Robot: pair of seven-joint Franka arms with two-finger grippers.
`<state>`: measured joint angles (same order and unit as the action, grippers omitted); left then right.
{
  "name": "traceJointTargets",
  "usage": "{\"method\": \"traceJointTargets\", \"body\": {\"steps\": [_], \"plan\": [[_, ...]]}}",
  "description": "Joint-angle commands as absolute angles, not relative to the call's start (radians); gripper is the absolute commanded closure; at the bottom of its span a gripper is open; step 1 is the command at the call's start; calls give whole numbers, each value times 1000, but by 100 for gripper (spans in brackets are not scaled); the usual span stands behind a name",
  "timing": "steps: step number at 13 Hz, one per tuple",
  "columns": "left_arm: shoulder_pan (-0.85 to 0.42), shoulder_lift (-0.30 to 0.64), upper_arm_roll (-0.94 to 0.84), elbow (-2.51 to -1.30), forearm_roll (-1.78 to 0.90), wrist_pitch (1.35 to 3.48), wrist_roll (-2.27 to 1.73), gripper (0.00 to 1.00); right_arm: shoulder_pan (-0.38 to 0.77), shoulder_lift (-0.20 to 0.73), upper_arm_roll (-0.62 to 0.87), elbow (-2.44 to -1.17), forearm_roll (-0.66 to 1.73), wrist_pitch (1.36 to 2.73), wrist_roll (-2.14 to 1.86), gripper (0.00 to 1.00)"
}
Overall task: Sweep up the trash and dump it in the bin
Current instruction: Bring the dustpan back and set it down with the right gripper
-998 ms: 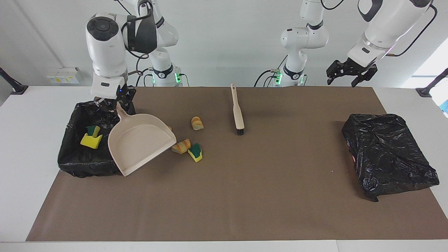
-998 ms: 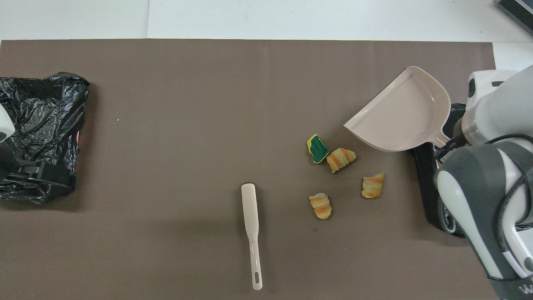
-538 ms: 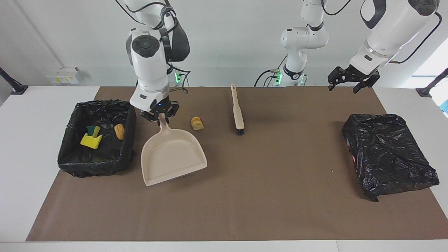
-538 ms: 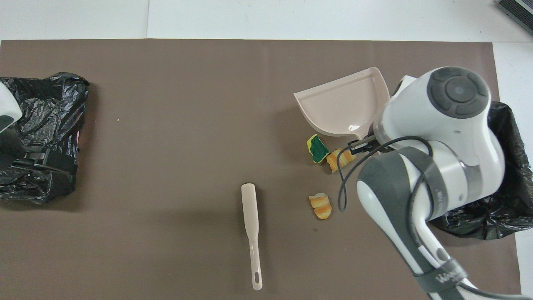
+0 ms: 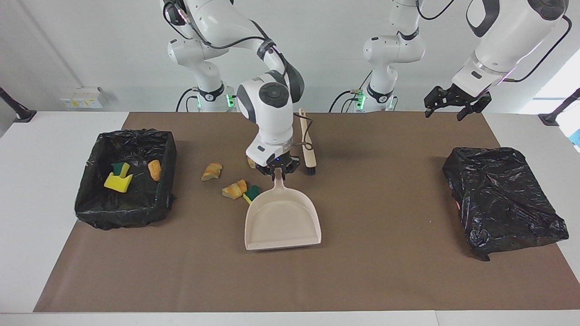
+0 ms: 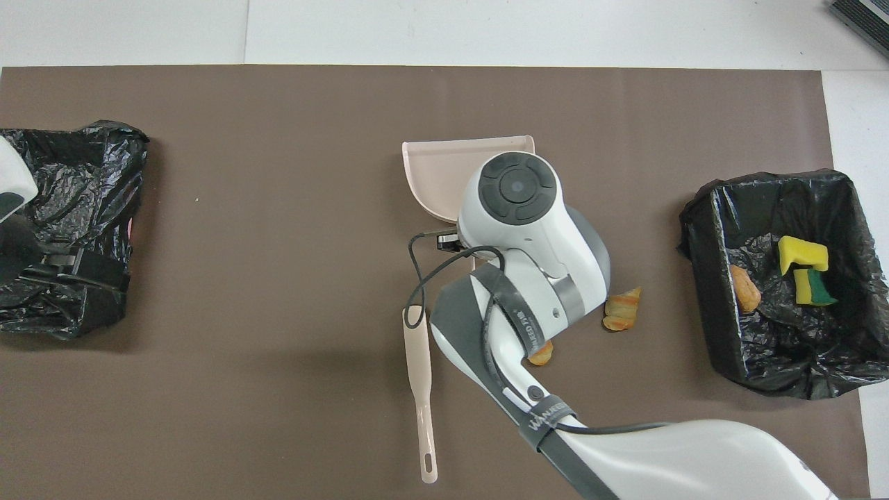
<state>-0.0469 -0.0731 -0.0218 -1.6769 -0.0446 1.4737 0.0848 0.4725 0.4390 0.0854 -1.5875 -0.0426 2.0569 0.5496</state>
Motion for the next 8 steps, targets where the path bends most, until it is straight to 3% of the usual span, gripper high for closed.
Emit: {"method": "traceJointTargets", "body": {"steps": [1, 2, 3, 4, 5, 8], "plan": [[-44, -87, -26, -1687, -34, 1479, 86, 0, 526, 606, 80, -1355, -40, 2045, 658, 100], [-44, -87, -26, -1687, -34, 1483, 86, 0, 528, 617, 81, -1333, -40, 2039, 666, 100], [-43, -87, -26, -1687, -34, 1485, 84, 0, 531, 614, 81, -1338, -40, 2036, 669, 82], [-43, -86, -26, -1687, -34, 1486, 84, 0, 537, 609, 80, -1341, -40, 2031, 686, 48], [-43, -87, -26, -1687, -34, 1488, 84, 0, 544, 604, 78, -1342, -47, 2031, 696, 0], [-46, -86, -26, -1689, -34, 1488, 81, 0, 563, 530, 83, -1429, -54, 2028, 704, 0]]}}
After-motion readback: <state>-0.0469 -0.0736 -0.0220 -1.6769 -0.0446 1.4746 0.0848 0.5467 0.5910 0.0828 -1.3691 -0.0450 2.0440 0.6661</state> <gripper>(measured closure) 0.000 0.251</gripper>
